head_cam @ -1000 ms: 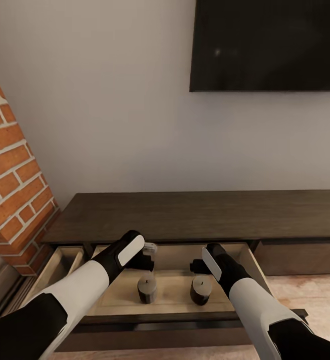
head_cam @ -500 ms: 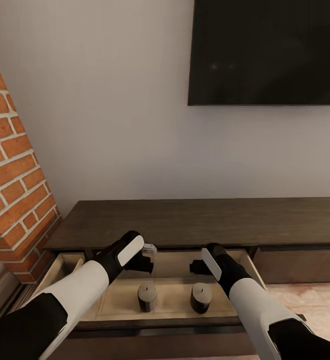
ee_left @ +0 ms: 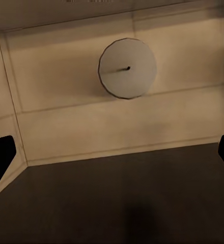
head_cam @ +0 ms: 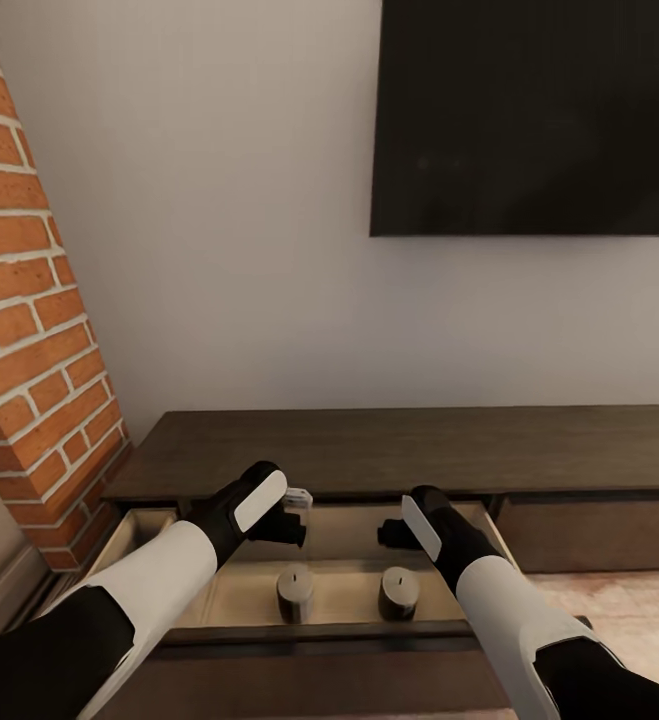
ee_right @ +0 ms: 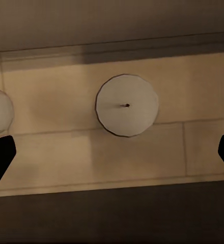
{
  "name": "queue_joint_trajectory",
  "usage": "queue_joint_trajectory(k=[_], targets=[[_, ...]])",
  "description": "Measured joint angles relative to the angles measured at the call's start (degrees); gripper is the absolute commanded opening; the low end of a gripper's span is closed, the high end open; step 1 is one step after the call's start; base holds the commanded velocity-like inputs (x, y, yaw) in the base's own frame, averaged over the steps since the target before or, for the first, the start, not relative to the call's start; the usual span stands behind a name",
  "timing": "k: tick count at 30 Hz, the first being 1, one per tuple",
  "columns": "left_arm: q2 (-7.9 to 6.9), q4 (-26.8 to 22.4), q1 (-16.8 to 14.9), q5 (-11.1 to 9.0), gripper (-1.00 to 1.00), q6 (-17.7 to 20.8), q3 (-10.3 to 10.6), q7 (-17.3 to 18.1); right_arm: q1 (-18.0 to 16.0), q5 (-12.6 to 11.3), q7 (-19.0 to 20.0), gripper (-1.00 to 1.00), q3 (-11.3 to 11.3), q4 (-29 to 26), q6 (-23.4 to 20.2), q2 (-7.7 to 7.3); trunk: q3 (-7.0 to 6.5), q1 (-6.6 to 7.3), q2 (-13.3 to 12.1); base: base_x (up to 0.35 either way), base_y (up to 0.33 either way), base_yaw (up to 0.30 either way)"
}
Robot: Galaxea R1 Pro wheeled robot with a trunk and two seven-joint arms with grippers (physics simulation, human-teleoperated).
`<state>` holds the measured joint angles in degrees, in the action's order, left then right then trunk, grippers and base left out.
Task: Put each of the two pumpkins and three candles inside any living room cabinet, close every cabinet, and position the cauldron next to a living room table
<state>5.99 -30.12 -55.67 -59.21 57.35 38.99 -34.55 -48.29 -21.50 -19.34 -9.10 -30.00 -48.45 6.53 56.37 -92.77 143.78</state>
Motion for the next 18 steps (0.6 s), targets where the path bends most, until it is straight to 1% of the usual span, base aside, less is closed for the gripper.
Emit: queue_joint_trajectory(k=[6,18], targets=[[0.02,0.0,0.0,0.2,1.0,-0.1,0.0,-0.1,0.0,0.0,0.0,1.0,0.0,0.0,0.0,0.01,-1.33,0.15,-0.1,-0.133,0.0,0.0],[-0.05,-0.7,0.0,0.4,1.0,-0.1,0.0,-0.2,0.0,-0.1,0.0,1.0,0.0,-0.3,0.0,0.01,-3.99,0.46,-0.2,-0.057,0.0,0.0]])
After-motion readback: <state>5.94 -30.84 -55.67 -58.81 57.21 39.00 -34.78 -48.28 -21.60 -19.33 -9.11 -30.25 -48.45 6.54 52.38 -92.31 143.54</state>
